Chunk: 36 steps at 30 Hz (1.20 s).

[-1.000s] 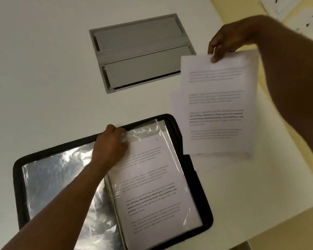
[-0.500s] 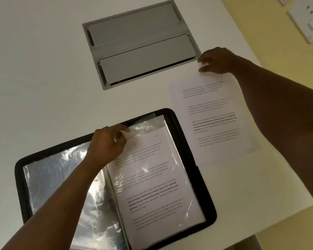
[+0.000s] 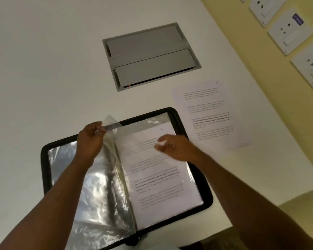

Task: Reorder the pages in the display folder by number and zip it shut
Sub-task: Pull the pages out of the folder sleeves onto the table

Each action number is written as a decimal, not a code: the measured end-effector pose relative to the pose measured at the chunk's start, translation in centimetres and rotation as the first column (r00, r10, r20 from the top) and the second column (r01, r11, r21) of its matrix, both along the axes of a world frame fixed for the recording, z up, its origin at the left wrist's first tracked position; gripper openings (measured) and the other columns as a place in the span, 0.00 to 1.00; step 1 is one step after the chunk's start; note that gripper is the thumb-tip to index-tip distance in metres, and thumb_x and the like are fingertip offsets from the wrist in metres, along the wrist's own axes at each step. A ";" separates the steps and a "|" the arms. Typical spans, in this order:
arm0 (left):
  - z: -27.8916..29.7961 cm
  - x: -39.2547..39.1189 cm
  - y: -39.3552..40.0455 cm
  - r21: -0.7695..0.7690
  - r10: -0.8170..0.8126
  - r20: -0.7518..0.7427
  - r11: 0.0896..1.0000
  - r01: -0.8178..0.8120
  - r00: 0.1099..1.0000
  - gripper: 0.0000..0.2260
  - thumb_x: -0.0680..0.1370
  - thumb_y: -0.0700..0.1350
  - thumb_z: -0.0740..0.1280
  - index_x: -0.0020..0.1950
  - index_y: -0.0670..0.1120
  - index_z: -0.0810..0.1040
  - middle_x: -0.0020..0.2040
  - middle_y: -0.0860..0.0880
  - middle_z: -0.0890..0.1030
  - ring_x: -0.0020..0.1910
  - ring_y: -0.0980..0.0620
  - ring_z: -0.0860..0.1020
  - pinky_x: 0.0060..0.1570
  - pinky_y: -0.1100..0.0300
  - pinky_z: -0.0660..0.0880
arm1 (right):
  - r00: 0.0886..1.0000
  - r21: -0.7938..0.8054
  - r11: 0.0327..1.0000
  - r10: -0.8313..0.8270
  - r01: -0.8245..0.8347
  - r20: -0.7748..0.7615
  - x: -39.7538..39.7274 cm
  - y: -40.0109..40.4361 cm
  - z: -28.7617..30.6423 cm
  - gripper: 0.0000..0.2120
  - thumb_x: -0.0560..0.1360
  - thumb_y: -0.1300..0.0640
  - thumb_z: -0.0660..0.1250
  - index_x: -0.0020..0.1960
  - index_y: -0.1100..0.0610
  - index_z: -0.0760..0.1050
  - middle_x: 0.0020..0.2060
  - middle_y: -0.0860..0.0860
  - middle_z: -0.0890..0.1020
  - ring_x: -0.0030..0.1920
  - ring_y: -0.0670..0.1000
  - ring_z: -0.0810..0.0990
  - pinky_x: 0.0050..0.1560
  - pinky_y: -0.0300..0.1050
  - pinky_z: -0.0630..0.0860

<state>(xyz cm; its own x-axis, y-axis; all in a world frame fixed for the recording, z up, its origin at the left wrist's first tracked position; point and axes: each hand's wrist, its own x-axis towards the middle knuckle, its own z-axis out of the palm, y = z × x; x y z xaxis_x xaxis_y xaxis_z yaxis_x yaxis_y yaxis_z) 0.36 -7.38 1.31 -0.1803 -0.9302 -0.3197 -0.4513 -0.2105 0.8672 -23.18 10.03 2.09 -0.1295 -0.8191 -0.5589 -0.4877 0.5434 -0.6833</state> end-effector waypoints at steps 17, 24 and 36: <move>-0.2 13.5 5.6 0.586 0.309 -0.421 0.810 -0.004 0.853 0.47 0.62 0.77 0.65 0.66 0.42 0.72 0.57 0.35 0.81 0.55 0.34 0.80 0.53 0.39 0.77 | 0.785 0.008 0.792 0.606 -0.610 -0.125 20.9 3.2 -2.0 0.35 0.76 0.30 0.53 0.78 0.43 0.51 0.79 0.47 0.46 0.79 0.52 0.44 0.77 0.55 0.45; -0.4 16.7 7.6 0.505 0.195 -0.185 0.860 -0.077 0.963 0.22 0.76 0.58 0.68 0.58 0.42 0.77 0.50 0.39 0.84 0.50 0.38 0.83 0.51 0.49 0.78 | 0.981 -0.237 0.952 0.188 -0.191 -0.037 20.4 5.8 -3.2 0.31 0.76 0.35 0.59 0.76 0.45 0.61 0.74 0.42 0.66 0.73 0.44 0.65 0.72 0.48 0.65; -3.1 17.9 9.2 -0.076 0.156 0.614 0.987 -0.140 0.774 0.23 0.71 0.45 0.72 0.64 0.43 0.71 0.56 0.38 0.77 0.54 0.34 0.77 0.53 0.43 0.76 | 0.668 -0.056 0.931 -0.299 0.360 -0.682 17.7 13.7 -7.7 0.44 0.76 0.34 0.55 0.79 0.55 0.38 0.78 0.60 0.43 0.78 0.62 0.44 0.74 0.66 0.51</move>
